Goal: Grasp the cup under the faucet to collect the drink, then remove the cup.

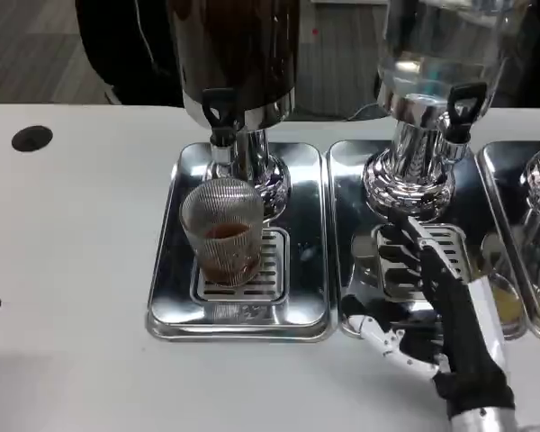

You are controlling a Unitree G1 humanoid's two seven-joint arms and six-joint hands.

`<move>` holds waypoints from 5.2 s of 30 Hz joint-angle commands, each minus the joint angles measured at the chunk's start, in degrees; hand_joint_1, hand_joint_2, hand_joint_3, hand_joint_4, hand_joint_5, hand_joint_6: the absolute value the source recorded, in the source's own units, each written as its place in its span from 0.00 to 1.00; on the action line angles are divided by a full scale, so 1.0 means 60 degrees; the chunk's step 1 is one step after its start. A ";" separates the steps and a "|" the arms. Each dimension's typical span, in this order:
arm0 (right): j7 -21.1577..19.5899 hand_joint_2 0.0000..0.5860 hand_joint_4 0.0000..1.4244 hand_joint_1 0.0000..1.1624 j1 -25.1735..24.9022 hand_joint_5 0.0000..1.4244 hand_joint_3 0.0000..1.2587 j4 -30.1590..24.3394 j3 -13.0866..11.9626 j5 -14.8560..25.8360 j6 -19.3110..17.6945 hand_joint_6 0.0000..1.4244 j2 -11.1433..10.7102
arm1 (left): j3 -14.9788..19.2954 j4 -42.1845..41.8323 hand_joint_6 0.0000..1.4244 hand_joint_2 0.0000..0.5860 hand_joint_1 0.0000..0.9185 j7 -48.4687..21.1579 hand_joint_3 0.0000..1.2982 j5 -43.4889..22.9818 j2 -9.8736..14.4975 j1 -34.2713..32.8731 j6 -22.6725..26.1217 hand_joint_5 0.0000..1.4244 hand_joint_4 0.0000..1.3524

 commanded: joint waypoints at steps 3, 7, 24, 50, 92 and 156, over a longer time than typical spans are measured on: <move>-0.0130 0.33 0.13 0.80 -0.1527 0.18 0.12 0.1571 0.0342 -0.0010 -0.0056 0.26 0.0082 | 0.0424 -0.0139 0.00 0.01 0.00 0.0142 0.00 -0.0166 -0.0008 0.0448 0.0109 0.00 0.00; -0.0241 0.33 0.13 0.80 -0.2101 0.18 0.12 0.2308 0.0535 -0.0016 -0.0094 0.26 0.0150 | 0.0469 -0.0194 0.00 0.01 0.00 0.0189 0.00 -0.0147 -0.0055 0.0609 0.0071 0.00 0.00; -0.0628 0.33 0.13 0.80 -0.3803 0.19 0.10 0.4325 0.1219 -0.0064 -0.0016 0.24 0.0753 | 0.0659 -0.0212 0.00 0.01 0.00 0.0428 0.00 -0.0136 -0.0082 0.0930 -0.0004 0.00 0.00; -0.0403 0.32 0.06 0.80 -0.4973 0.10 0.05 0.5331 0.1540 -0.0005 0.0387 0.14 0.1303 | 0.0632 -0.0012 0.00 0.01 0.00 0.0474 0.00 -0.0130 -0.0117 0.1077 -0.0138 0.00 0.00; -0.0551 0.29 0.05 0.80 -0.5836 0.09 0.02 0.6061 0.1671 0.0134 0.0897 0.12 0.2019 | 0.0853 -0.0056 0.00 0.01 0.00 0.0691 0.00 -0.0281 -0.0296 0.1626 -0.0330 0.00 0.00; -0.1103 0.33 0.24 0.78 -0.5379 0.25 0.27 0.5716 0.1809 0.0184 0.1069 0.20 0.2014 | 0.0797 -0.0023 0.00 0.02 0.00 0.0689 0.00 -0.0336 -0.0448 0.1549 -0.0510 0.00 0.00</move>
